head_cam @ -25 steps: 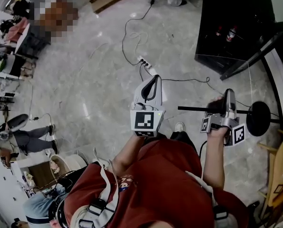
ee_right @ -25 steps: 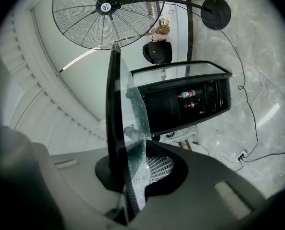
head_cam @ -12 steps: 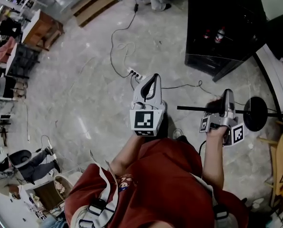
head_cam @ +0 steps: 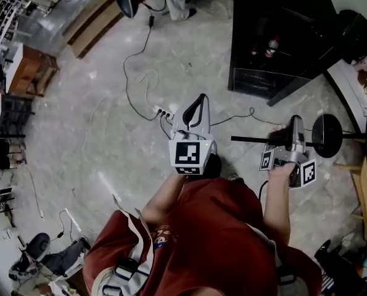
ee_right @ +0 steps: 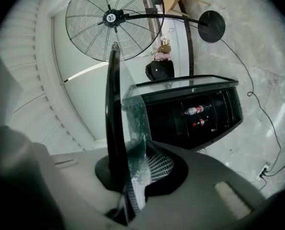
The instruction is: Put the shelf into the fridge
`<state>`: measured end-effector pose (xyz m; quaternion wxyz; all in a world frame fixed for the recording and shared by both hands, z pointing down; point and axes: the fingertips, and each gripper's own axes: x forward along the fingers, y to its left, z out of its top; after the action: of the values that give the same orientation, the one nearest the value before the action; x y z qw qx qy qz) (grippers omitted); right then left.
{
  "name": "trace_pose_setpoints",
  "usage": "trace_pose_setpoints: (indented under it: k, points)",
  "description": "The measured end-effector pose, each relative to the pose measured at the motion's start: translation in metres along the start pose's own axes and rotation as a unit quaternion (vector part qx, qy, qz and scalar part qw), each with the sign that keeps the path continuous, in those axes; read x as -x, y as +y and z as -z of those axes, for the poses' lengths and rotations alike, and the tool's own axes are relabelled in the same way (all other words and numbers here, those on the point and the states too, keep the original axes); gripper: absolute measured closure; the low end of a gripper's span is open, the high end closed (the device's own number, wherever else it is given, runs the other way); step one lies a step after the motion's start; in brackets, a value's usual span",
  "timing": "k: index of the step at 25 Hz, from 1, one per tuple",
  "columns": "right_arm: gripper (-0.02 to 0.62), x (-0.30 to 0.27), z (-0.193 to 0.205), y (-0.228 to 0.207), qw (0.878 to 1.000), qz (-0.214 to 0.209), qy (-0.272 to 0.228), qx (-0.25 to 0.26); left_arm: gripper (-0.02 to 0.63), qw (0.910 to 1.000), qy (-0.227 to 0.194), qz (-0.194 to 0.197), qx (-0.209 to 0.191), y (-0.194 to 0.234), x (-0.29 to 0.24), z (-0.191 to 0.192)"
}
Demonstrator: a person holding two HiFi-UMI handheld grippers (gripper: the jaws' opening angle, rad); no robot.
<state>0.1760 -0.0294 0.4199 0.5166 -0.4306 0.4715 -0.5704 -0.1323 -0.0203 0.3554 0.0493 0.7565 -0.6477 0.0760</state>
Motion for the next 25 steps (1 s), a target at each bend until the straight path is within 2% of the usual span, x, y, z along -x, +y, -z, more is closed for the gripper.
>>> trace_pose_setpoints:
  k: [6,15,25]
  points:
    - [0.569,-0.027,0.006,0.000,0.999,-0.002,-0.041,0.017,0.600,0.9990,0.003,0.044,0.003,0.020,-0.047,-0.002]
    - [0.569,-0.064,0.015,-0.018,0.997,-0.006,-0.078,-0.002,0.600,0.9945,0.008,0.105,0.001,0.027,-0.102,0.010]
    - [0.569,-0.107,-0.004,-0.024,0.996,-0.019,-0.088,0.009,0.600,0.9918,0.023,0.125,-0.008,0.008,-0.146,0.021]
